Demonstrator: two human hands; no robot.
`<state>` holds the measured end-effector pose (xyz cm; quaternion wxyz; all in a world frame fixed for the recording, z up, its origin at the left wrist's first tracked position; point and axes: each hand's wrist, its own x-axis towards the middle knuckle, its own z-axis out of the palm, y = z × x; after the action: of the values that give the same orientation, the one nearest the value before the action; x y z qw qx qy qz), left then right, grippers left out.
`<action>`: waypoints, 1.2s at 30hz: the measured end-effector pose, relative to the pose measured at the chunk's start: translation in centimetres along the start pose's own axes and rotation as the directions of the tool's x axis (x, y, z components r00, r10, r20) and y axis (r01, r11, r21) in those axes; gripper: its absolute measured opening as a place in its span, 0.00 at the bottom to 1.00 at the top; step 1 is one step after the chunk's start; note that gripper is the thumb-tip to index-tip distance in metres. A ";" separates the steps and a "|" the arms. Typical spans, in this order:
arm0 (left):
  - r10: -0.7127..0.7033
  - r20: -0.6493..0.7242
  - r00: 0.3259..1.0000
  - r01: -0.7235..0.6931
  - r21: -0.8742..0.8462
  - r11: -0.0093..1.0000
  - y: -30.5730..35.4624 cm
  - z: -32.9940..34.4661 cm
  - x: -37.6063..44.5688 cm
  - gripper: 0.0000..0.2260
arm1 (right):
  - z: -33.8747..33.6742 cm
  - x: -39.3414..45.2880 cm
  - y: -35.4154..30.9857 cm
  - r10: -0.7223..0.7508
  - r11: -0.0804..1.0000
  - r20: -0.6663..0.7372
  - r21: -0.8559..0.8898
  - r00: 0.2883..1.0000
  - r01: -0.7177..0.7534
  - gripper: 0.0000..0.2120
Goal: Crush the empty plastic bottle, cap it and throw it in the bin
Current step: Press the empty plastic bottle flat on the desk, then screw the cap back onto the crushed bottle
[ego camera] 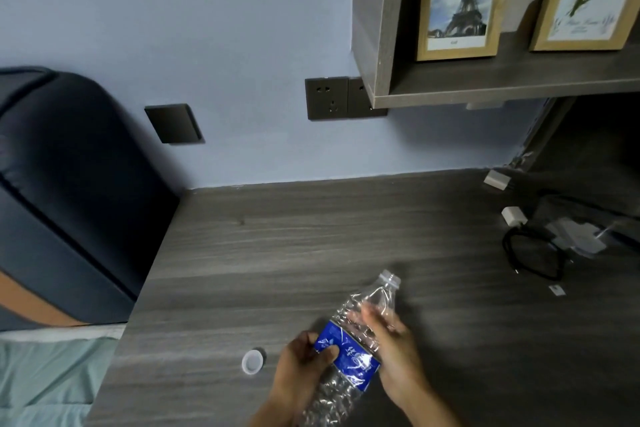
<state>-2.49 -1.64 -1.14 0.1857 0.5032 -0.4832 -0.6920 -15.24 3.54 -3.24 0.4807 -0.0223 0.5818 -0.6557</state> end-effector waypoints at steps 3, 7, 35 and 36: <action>0.051 -0.020 0.999 -0.049 0.108 0.993 -0.5 -0.6 0.0 0.06 | 0.2 0.1 -0.3 -0.036 0.997 0.021 -0.062 0.999 0.037 0.07; 0.092 0.030 0.995 -0.097 0.271 0.958 -1.5 -1.7 0.1 0.06 | 0.2 0.3 -1.6 -0.103 0.960 0.075 -0.253 0.992 0.119 0.04; 0.319 0.079 0.944 -0.329 0.240 0.913 7.5 -4.6 -2.1 0.14 | 2.0 -2.5 -7.7 -0.088 -0.106 0.590 -0.806 0.802 0.582 0.11; 0.303 0.080 0.950 -0.313 0.208 0.927 7.5 -4.5 -2.2 0.14 | 2.1 -2.7 -8.0 -0.084 -0.139 0.600 -0.798 0.796 0.587 0.11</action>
<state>0.71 -5.67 6.30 0.2243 0.4221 -0.6333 -0.6087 -17.38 2.69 5.12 0.2173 -0.6248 0.7391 -0.1267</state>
